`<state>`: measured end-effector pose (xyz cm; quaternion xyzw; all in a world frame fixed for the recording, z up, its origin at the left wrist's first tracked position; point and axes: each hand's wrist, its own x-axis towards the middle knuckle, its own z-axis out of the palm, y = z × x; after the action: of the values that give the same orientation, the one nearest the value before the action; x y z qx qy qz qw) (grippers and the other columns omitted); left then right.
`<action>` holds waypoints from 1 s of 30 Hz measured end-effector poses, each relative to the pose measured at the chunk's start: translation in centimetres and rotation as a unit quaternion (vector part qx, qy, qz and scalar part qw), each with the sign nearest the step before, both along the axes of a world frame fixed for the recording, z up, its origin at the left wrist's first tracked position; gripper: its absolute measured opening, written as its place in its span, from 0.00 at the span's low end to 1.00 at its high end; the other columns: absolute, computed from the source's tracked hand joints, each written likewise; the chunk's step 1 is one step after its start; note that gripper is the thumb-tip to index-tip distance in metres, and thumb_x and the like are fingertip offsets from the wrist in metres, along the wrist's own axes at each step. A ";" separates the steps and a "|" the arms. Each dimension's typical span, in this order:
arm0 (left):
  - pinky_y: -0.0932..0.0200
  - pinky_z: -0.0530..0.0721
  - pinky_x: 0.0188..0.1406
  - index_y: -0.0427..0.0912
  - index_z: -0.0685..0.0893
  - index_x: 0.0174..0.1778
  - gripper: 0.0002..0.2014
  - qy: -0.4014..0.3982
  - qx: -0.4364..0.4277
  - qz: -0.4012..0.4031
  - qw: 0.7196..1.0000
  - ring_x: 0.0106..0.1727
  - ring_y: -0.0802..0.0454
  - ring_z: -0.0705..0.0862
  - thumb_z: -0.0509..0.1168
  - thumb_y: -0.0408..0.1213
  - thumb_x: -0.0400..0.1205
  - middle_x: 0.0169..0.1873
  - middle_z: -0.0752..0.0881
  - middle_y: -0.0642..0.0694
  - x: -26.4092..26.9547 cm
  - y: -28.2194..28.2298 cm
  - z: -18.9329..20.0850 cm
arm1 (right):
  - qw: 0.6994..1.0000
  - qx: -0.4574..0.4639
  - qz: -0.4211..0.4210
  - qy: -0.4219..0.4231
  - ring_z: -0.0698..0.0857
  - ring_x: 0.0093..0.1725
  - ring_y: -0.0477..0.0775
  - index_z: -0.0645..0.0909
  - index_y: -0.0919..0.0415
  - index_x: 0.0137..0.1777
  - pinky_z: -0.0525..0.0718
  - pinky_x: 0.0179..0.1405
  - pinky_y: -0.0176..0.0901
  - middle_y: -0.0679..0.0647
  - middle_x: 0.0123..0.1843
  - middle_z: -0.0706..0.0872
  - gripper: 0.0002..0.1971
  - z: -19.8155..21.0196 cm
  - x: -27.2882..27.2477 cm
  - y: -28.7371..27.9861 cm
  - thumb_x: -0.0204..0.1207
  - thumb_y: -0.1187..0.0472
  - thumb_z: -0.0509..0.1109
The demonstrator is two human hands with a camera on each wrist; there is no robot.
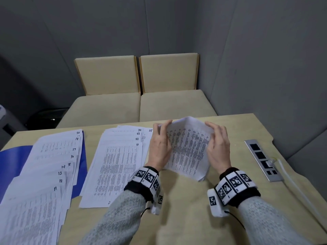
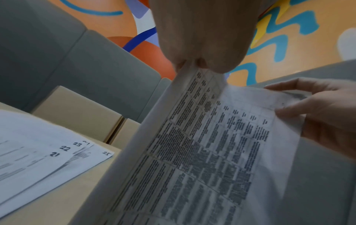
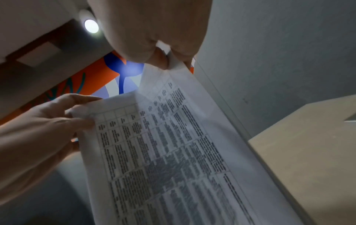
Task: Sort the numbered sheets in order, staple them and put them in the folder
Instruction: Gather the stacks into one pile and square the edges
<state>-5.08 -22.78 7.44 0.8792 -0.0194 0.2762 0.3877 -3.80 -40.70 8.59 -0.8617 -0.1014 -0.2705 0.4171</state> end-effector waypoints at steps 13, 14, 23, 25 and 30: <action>0.62 0.78 0.39 0.53 0.62 0.71 0.24 0.066 -0.325 0.035 0.943 0.39 0.57 0.78 0.53 0.33 0.79 0.44 0.80 0.53 -1.4 0.0 -3.1 | 0.896 0.326 0.006 0.300 0.82 0.60 0.60 0.67 0.26 0.51 0.79 0.62 0.70 0.53 0.61 0.80 0.19 -3.3 -0.2 0.7 0.69 0.54 0.63; 0.60 0.78 0.39 0.54 0.64 0.65 0.20 0.085 -0.334 0.029 0.938 0.39 0.58 0.78 0.52 0.34 0.77 0.42 0.80 0.53 -1.6 0.0 -3.4 | 0.887 0.333 0.009 0.319 0.82 0.60 0.61 0.67 0.28 0.50 0.80 0.61 0.71 0.54 0.61 0.78 0.17 -3.6 -0.3 0.9 0.69 0.55 0.62; 0.56 0.85 0.49 0.49 0.75 0.57 0.09 0.244 -0.305 0.026 0.920 0.47 0.53 0.84 0.58 0.32 0.85 0.49 0.85 0.50 -1.7 1.4 -6.6 | 0.899 0.217 -0.031 0.380 0.83 0.42 0.54 0.70 0.61 0.68 0.84 0.38 0.44 0.59 0.52 0.84 0.16 -6.8 0.0 0.5 0.82 0.69 0.55; 0.65 0.83 0.36 0.47 0.74 0.57 0.09 0.277 -0.287 0.027 0.917 0.38 0.56 0.82 0.57 0.30 0.84 0.44 0.84 0.48 -1.9 1.8 -6.6 | 0.897 0.200 -0.036 0.393 0.81 0.38 0.52 0.73 0.60 0.62 0.80 0.33 0.42 0.57 0.49 0.84 0.14 -6.7 0.0 0.0 0.81 0.71 0.54; 0.70 0.78 0.21 0.35 0.64 0.71 0.19 0.436 -0.220 0.062 0.870 0.32 0.53 0.80 0.52 0.28 0.83 0.45 0.82 0.41 -3.9 1.5 -9.1 | 0.840 0.095 -0.057 0.531 0.82 0.46 0.58 0.74 0.60 0.62 0.81 0.45 0.46 0.57 0.52 0.83 0.17 -11.5 -0.9 -0.7 0.77 0.70 0.50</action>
<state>-8.97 -21.32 -1.70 0.8016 0.2679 -0.1148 0.5220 -4.74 -41.39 -2.87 -0.8337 0.2114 0.1972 0.4705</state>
